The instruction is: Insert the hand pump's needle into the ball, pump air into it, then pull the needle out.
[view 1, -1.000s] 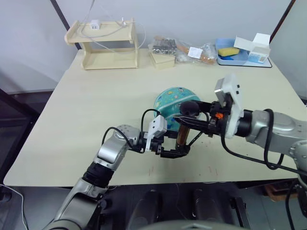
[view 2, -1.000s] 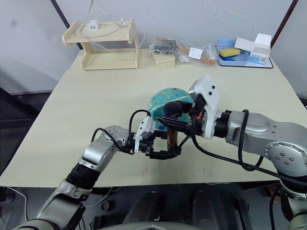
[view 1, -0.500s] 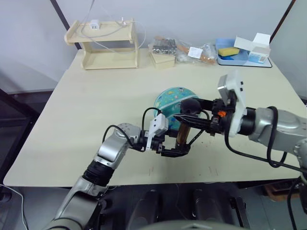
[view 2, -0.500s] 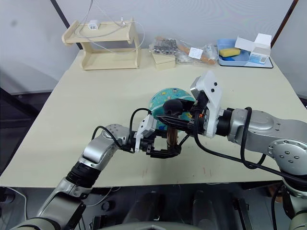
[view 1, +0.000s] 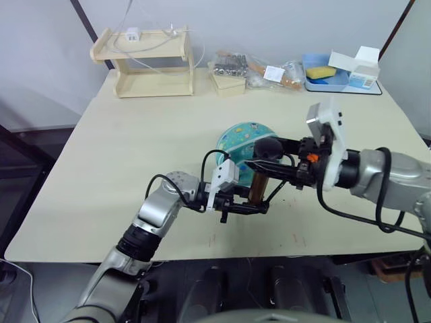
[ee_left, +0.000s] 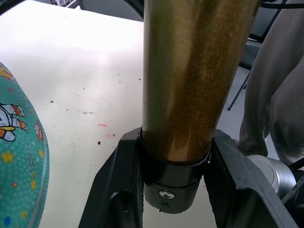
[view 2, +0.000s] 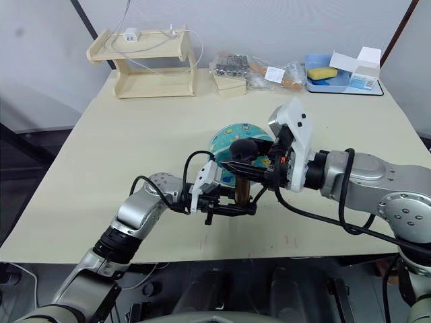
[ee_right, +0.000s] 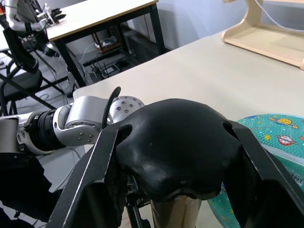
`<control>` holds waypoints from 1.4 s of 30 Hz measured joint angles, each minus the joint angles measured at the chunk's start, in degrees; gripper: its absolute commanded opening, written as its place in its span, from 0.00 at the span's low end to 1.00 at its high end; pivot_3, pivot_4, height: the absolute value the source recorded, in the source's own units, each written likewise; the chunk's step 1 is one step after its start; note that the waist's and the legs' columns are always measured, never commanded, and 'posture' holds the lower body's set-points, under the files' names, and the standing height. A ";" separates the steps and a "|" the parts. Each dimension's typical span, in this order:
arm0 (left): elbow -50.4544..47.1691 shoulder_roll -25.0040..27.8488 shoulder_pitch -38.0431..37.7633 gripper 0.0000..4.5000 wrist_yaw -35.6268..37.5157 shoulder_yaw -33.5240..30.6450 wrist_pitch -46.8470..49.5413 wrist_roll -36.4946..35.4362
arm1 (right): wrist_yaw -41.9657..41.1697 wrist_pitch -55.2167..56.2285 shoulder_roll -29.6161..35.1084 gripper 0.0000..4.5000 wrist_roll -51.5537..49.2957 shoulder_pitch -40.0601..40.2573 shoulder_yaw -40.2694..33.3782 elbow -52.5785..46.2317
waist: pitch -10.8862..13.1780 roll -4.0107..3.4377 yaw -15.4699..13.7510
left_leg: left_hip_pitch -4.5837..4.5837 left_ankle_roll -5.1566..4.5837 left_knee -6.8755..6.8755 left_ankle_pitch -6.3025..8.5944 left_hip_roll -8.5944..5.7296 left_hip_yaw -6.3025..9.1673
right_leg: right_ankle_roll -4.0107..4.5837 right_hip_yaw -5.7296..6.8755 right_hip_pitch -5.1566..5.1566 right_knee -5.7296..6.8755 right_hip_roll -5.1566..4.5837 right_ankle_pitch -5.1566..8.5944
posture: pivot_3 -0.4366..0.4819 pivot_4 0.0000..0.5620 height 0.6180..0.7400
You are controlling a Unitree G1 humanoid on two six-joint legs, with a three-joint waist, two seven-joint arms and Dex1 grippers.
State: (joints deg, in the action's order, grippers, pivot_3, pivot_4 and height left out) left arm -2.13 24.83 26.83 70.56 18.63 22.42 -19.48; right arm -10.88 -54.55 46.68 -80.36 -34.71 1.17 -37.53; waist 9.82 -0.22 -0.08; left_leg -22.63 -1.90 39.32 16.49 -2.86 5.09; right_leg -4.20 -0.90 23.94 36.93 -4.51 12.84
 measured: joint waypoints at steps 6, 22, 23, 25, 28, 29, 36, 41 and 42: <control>0.48 -0.31 -0.01 0.64 -0.44 0.01 -0.37 0.17 | -0.53 -0.09 0.52 0.47 -0.04 -0.35 -0.54 0.35 | 0.00 0.00 -0.01 | 0.00 -0.01 0.00 0.00 0.00 0.00 | 0.00 0.00 0.00 0.00 0.00 0.00 | 0.48 0.27 1.00; 1.68 -0.31 0.11 0.76 -0.32 0.02 -1.17 0.26 | -2.72 -0.18 1.70 0.47 0.56 -0.35 -1.94 0.46 | 0.00 0.00 -0.25 | 0.00 0.00 0.00 0.00 0.00 0.00 | 0.00 0.00 0.00 0.00 0.00 0.00 | 0.48 0.27 1.00; 1.68 -0.31 0.11 0.76 -0.32 0.02 -1.16 0.26 | -2.73 -0.19 1.75 0.47 0.40 -0.35 -1.96 0.47 | 0.00 0.00 -0.27 | 0.00 -0.01 0.00 0.00 0.00 0.00 | 0.00 0.00 0.00 0.00 0.00 0.00 | 0.48 0.27 1.00; 1.68 -0.31 0.13 0.76 -0.32 0.02 -1.11 0.26 | -2.73 -0.19 1.77 0.47 0.24 -0.36 -1.99 0.50 | 0.00 0.00 -0.32 | 0.00 0.00 0.00 0.00 0.00 0.00 | 0.00 0.00 0.00 0.00 0.00 0.00 | 0.48 0.27 1.00; 1.68 -0.37 0.39 0.76 -0.32 0.02 -0.82 0.25 | -2.73 -0.19 1.78 0.47 0.02 -0.39 -2.01 0.53 | 0.00 0.01 -0.44 | 0.00 -0.01 0.00 0.00 0.00 0.00 | 0.00 0.00 0.00 0.00 0.00 0.00 | 0.48 0.27 1.00; 1.67 -0.38 0.45 0.70 -0.31 0.02 -0.77 0.25 | -2.70 -0.19 1.77 0.47 -0.10 -0.39 -2.01 0.53 | 0.00 0.01 -0.47 | 0.00 0.00 0.00 0.00 0.00 -0.01 | 0.00 0.00 0.00 0.00 0.00 0.00 | 0.48 0.27 1.00; 1.59 -0.18 0.57 0.24 0.72 1.08 -1.41 0.62 | -2.40 -0.22 1.77 0.47 -0.89 -0.43 -2.00 0.78 | 0.01 0.01 -0.58 | -0.01 0.00 0.00 0.00 0.00 -0.01 | 0.00 0.00 0.00 -0.01 -0.01 0.00 | 0.48 0.27 1.00; 1.72 -0.86 0.60 0.24 0.18 1.66 -2.38 1.68 | -2.35 -0.28 2.56 0.47 -1.28 -0.43 -2.01 0.93 | 0.01 0.01 -0.62 | -0.01 0.00 0.00 0.00 0.00 -0.01 | 0.00 0.00 0.00 -0.01 -0.01 0.00 | 0.48 0.27 1.00; 1.89 -1.44 0.60 0.24 -0.37 1.81 -2.92 2.37 | -2.31 -0.30 2.80 0.47 -1.27 -0.42 -2.04 0.97 | 0.01 0.01 -0.62 | -0.01 0.00 0.00 0.00 0.00 -0.01 | 0.00 0.00 0.00 -0.01 -0.01 0.00 | 0.48 0.27 1.00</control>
State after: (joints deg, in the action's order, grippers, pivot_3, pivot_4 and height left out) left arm -0.24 23.39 27.43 70.19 20.44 19.50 -17.11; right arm -13.19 -54.86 49.49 -81.63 -35.13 -0.87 -36.56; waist 9.83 -0.21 -0.70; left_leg -22.64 -1.91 39.32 16.49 -2.86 5.08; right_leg -4.20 -0.90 23.94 36.92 -4.52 12.84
